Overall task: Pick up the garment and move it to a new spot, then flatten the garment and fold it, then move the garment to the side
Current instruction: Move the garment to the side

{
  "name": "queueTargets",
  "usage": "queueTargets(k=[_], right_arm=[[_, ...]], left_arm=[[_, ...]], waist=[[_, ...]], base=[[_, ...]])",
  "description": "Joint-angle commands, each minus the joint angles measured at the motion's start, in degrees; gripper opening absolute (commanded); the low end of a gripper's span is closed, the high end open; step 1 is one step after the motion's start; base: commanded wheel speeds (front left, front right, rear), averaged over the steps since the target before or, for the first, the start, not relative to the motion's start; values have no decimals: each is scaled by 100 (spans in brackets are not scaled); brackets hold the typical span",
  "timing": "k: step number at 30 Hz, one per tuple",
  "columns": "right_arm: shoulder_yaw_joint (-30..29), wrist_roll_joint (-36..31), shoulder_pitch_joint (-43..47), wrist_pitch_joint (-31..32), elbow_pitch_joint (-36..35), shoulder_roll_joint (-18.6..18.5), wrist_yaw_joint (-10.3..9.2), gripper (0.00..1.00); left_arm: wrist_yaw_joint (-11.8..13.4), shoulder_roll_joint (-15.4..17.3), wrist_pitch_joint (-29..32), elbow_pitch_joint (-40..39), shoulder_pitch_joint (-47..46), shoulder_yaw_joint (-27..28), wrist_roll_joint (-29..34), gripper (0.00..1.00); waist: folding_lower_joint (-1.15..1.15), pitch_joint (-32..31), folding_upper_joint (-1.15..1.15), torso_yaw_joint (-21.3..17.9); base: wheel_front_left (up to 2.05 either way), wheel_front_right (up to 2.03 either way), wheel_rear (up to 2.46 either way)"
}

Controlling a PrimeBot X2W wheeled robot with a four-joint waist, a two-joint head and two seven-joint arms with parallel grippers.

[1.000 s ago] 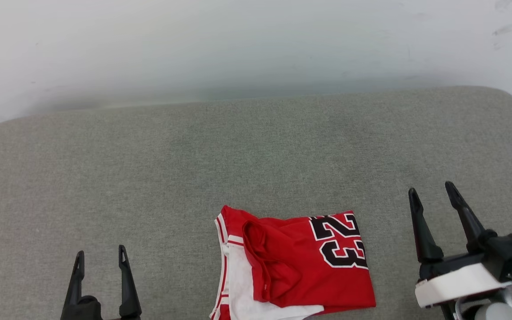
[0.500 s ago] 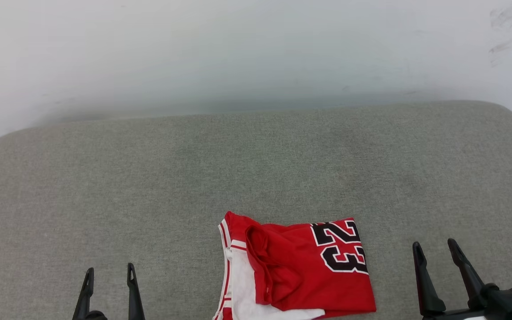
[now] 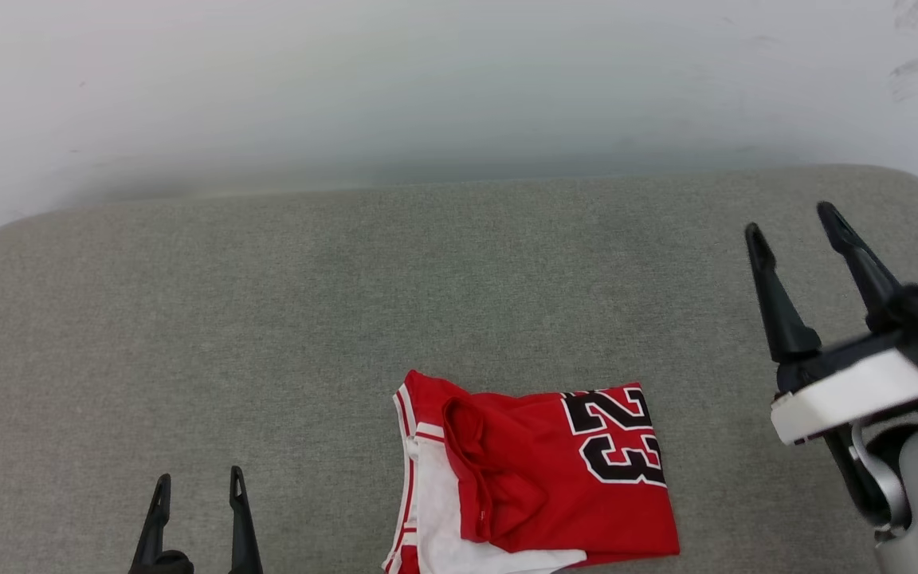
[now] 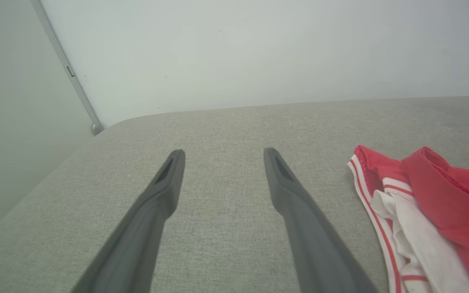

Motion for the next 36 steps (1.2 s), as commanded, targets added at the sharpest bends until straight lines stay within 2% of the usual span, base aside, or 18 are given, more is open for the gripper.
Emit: queueTargets(k=[1, 6, 9, 13, 15, 17, 23, 30, 36], right_arm=[[224, 162, -278, 380, 31, -234, -2, 100], [1036, 1453, -964, 2532, 319, -1021, -3, 100], [1313, 2350, -1174, 3769, 519, -1470, -3, 100], [1545, 3445, -1192, 4962, 736, -1881, -2, 100], [1578, 3974, -1095, 5376, 872, -1938, -2, 100], [1616, 4250, -1054, 5576, 941, -1997, -2, 100], [1681, 4920, -881, 5875, 1247, -1740, -2, 100], [1914, 5115, -784, 5782, 1605, -1481, -2, 100], [2425, 5016, -705, 5726, 1910, -1262, -7, 100]], left_arm=[[-29, 6, -13, 12, -98, 19, -25, 100], [-65, 2, -13, 15, -131, 61, -34, 100], [-90, -3, -14, 21, -205, 64, -39, 100], [-139, -8, -13, 24, -311, 72, -43, 100], [-142, -11, -13, 11, -376, 78, -47, 100], [-175, -15, -13, 5, -439, 76, -47, 100], [-253, -23, -13, 20, -660, 32, -25, 100], [-323, -33, -13, 28, -919, -34, 8, 100], [-359, -39, -13, 91, -1049, -64, -4, 100]], waist=[[0, 38, 0, 18], [0, 115, 0, 40], [0, 187, 0, 72], [0, 321, 0, 144], [0, 405, 0, 182], [0, 509, 0, 218], [0, 825, 0, 374], [0, 1166, 0, 585], [0, 1301, 0, 697]], base=[[0, 0, 0], [0, 0, 0], [0, 0, 0], [0, 0, 0], [0, 0, 0], [0, 0, 0], [0, 0, 0], [0, 0, 0], [0, 0, 0]])
